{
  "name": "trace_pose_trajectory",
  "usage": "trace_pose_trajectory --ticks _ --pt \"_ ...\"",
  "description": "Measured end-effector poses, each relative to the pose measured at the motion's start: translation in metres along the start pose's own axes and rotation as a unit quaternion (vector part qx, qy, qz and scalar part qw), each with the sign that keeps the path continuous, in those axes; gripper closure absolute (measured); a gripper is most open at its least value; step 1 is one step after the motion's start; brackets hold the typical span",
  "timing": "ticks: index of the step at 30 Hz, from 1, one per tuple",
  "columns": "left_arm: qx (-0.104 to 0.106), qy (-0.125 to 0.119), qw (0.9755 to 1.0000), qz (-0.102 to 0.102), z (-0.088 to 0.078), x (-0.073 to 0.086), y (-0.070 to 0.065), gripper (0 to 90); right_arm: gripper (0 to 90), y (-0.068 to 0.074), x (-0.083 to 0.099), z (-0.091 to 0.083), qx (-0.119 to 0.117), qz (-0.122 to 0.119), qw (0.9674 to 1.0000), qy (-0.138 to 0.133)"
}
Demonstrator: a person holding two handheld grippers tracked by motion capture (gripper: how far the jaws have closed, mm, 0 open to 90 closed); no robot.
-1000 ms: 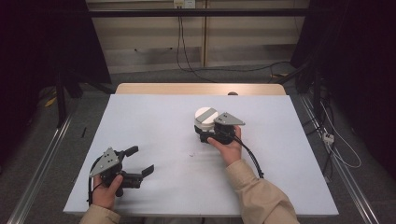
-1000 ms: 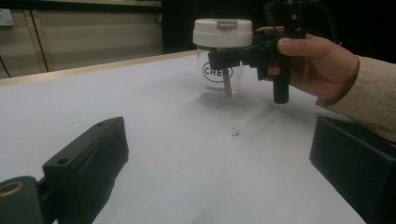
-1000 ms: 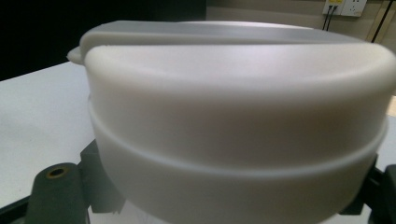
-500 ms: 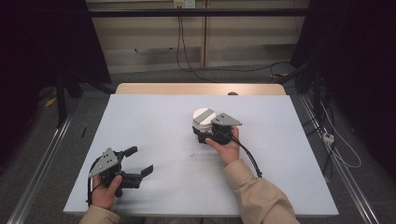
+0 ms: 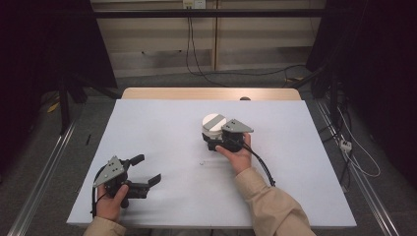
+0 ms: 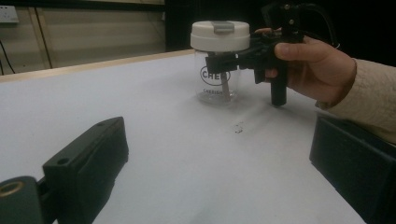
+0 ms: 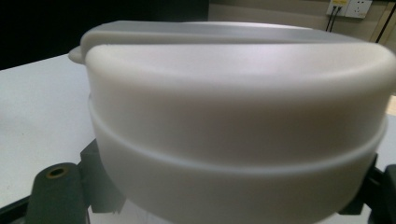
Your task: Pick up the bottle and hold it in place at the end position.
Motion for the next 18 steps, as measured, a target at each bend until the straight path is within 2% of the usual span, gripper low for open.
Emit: trace_pose_trajectory --ticks 12,18 --pt "-0.001 0.002 1.0000 0.001 0.0024 -0.0004 0.0010 4.0 18.4 0.0012 0.0020 -0.0021 -0.001 -0.009 1.0000 0.004" --pt "-0.002 0.004 1.0000 -0.007 0.0086 -0.0011 0.0015 4.0 18.4 0.0009 0.0028 -0.0030 -0.002 -0.007 1.0000 0.003"
Point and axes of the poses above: each handheld gripper's, and its own axes: z roughly forward along the jaws, x roughly out of its underside, y roughly to its left, the point moved 7 cm from there along z, roughly forward along the jaws, and after that the axes turned 14 degrees about z, right-handed, at the moved point
